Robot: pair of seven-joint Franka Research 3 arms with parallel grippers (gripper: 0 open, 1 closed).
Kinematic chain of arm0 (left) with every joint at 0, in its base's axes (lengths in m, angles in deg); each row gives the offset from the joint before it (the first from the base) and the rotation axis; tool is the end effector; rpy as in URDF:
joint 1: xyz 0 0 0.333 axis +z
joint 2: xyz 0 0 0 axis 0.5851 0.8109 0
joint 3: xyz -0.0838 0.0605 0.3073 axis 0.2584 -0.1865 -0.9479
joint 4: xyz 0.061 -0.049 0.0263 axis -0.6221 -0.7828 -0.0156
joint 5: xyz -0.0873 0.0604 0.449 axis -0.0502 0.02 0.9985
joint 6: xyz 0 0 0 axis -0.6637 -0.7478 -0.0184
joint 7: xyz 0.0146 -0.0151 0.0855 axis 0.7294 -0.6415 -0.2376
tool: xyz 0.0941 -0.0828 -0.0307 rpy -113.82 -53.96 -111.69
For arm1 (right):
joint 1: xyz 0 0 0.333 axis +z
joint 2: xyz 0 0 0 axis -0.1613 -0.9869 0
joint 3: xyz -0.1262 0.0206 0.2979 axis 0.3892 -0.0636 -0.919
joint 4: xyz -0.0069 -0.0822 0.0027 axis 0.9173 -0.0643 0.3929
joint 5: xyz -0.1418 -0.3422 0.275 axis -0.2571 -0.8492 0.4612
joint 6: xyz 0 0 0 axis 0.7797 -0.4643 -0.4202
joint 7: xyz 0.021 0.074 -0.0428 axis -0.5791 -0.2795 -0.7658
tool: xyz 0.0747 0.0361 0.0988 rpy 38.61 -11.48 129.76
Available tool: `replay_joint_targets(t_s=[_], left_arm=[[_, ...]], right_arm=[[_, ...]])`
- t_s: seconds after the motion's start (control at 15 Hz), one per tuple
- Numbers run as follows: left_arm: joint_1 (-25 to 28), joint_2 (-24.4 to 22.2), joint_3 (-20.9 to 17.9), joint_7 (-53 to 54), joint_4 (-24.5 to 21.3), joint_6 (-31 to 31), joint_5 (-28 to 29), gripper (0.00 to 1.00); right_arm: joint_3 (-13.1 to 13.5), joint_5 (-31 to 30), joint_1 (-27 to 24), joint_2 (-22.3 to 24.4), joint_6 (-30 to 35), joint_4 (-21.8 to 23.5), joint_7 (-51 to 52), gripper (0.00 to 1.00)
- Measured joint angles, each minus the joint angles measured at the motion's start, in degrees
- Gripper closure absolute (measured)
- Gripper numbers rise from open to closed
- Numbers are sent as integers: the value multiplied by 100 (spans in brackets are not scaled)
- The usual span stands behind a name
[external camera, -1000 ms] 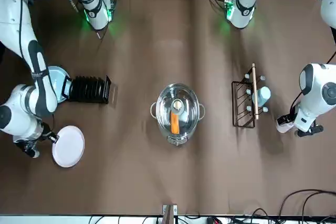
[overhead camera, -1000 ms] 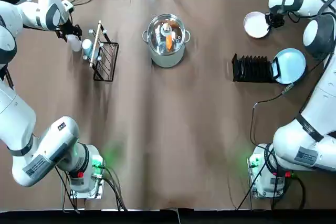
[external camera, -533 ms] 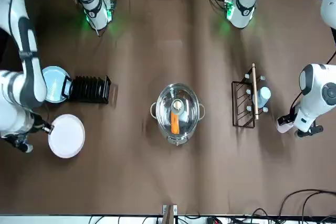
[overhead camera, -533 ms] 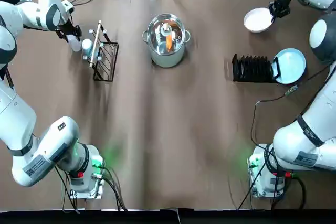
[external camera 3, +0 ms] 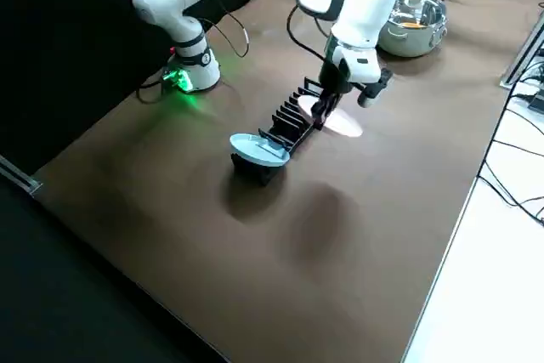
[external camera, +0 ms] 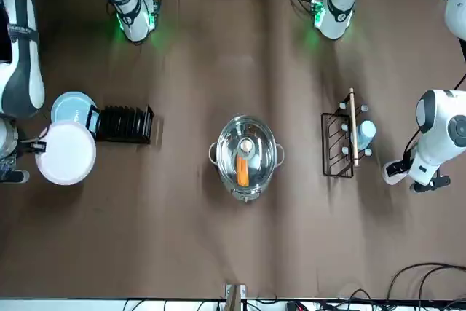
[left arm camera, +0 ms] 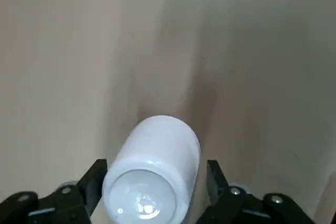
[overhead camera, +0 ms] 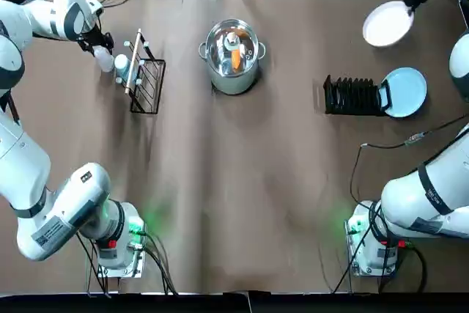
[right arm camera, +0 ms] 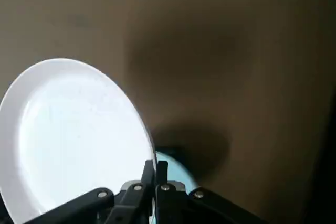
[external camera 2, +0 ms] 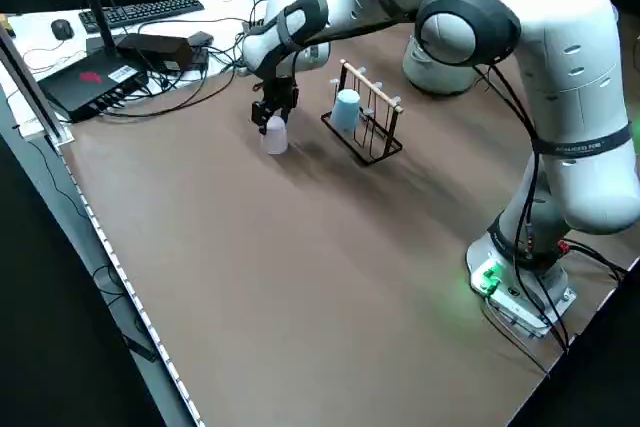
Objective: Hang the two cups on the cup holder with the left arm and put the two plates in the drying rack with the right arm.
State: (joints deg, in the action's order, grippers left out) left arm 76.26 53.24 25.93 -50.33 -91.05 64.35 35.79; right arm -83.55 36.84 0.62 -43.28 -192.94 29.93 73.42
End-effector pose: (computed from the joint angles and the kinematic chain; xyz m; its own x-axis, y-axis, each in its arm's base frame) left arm 0.6772 0.1586 0.1626 0.9831 0.1709 0.0653 0.1770 -0.9788 -0.1031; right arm 0.6970 -0.1562 0.3819 0.9860 0.0045 -0.1665 0.0508 -0.9601 0.2749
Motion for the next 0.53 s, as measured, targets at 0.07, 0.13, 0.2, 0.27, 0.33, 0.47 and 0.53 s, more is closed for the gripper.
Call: replay_joint_targets(t_s=[0.07,0.13,0.2,0.27,0.33,0.47,0.53], left_arm=[[-3,5,1,0,15,0,0,15],[-7,12,2,0,30,0,0,15],[-10,23,3,0,40,0,0,17],[-13,36,3,0,48,1,0,17],[-14,50,4,-4,55,6,0,21],[-15,59,21,-13,90,19,0,33],[-18,71,20,-19,103,19,0,33]], right_arm=[[4,-296,-4,13,-3,103,60,97],[5,-596,-8,26,-10,238,98,97],[4,-863,-7,44,-17,392,111,97],[0,-1102,0,79,-31,556,119,97],[-10,-1380,21,148,-41,739,128,97],[-31,-1758,93,336,-47,1093,129,97],[-39,-1826,155,435,-47,1252,137,97]])
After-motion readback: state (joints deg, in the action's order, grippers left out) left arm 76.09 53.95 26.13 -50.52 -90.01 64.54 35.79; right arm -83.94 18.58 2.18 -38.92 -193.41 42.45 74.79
